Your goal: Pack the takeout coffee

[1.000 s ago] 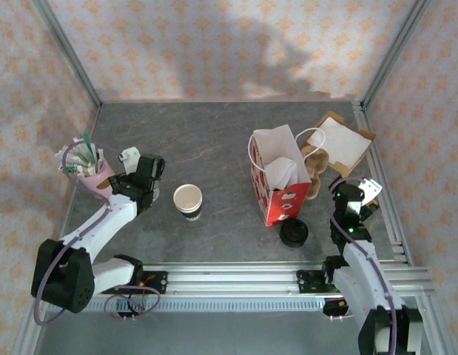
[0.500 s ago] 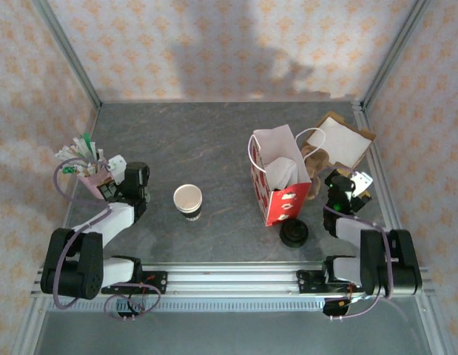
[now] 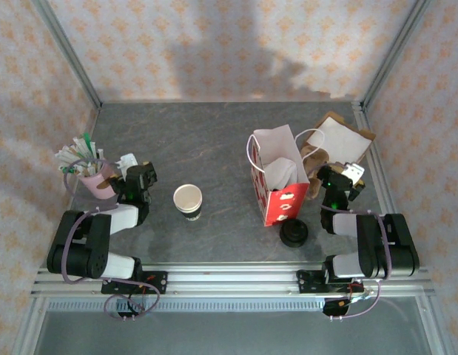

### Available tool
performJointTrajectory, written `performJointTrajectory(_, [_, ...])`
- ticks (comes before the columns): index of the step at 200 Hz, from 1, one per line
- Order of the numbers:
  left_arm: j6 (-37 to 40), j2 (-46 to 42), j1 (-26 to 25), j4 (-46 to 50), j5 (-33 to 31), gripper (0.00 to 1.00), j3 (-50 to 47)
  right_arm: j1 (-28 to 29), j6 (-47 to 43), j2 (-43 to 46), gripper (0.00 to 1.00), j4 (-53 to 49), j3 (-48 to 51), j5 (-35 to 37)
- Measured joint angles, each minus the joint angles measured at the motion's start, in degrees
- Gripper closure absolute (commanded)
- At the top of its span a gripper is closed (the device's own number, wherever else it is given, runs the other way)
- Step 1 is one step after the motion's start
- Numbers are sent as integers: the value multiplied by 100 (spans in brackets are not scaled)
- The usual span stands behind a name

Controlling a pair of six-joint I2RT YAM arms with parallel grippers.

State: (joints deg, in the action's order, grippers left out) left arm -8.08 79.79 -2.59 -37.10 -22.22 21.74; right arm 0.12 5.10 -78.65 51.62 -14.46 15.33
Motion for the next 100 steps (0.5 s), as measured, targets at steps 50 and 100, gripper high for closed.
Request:
performJointTrajectory(50, [393, 304, -9, -1318, 629, 0, -518, 55, -254, -511, 1, 811, 111, -363])
performJointTrajectory(100, [564, 586, -118, -894, 852, 0, 79, 162, -376, -833, 1, 55, -514, -361])
